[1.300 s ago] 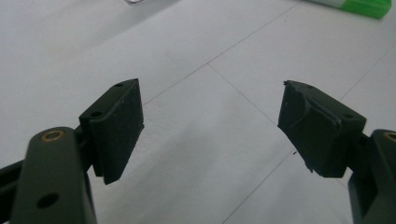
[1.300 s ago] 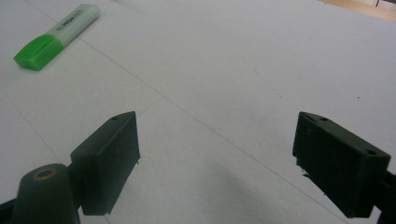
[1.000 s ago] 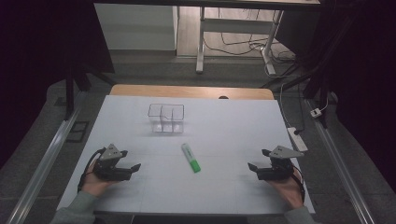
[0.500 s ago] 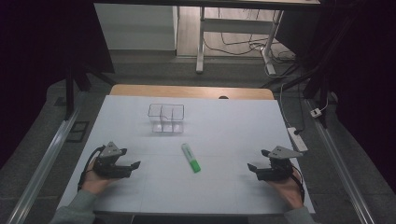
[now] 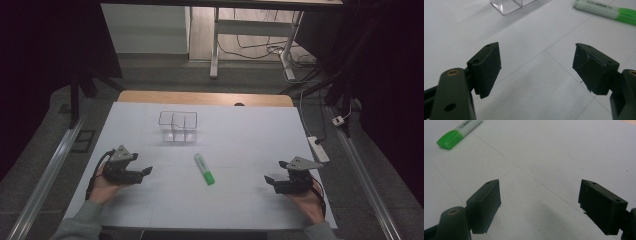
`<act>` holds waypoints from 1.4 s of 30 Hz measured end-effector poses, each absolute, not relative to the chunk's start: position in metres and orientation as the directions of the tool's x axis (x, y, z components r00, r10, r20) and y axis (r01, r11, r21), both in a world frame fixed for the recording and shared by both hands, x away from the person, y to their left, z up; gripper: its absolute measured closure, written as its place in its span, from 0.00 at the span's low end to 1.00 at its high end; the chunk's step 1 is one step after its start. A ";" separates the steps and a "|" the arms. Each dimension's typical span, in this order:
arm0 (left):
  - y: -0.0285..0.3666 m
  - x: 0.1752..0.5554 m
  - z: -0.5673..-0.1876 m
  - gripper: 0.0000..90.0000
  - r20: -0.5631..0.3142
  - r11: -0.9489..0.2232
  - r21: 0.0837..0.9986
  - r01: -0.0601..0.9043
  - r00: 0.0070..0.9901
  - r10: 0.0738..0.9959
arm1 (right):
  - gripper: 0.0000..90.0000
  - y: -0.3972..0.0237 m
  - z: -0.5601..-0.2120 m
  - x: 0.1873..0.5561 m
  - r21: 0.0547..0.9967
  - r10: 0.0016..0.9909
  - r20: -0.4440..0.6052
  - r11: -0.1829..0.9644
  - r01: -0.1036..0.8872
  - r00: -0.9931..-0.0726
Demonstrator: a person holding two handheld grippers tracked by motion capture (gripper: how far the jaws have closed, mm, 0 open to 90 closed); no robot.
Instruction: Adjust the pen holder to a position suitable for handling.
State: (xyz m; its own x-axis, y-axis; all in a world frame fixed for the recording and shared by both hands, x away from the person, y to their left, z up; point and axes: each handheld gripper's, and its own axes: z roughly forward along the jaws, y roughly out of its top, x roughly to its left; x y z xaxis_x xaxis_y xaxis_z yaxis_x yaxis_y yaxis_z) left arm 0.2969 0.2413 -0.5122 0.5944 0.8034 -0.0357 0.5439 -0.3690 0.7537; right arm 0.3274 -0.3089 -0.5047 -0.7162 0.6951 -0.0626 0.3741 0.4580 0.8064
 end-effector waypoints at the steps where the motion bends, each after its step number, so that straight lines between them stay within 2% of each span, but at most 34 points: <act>1: 0.241 0.298 -0.512 0.26 -0.038 -0.367 0.754 0.544 0.595 0.803 | 0.20 -0.309 -0.505 0.327 0.806 0.696 -0.063 0.458 0.374 -0.716; 14: 0.239 0.319 -0.505 0.27 -0.007 -0.377 0.752 0.541 0.578 0.816 | 0.20 -0.307 -0.507 0.329 0.801 0.699 -0.069 0.464 0.378 -0.712; 33: 0.235 0.357 -0.497 0.28 -0.016 -0.362 0.746 0.559 0.559 0.829 | 0.20 -0.305 -0.508 0.329 0.794 0.695 -0.070 0.474 0.382 -0.716; 42: 0.233 0.376 -0.496 0.32 -0.014 -0.355 0.744 0.566 0.544 0.839 | 0.20 -0.304 -0.509 0.329 0.794 0.693 -0.068 0.473 0.382 -0.717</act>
State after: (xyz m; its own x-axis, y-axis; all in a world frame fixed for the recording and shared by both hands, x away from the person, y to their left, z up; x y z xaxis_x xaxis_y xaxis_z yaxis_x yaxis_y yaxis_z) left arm 0.3758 0.2326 -0.4957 0.5444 0.8387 -0.0139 0.5658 -0.3549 0.7442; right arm 0.3288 -0.3043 -0.5091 -0.7173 0.6934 -0.0683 0.3819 0.4732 0.7939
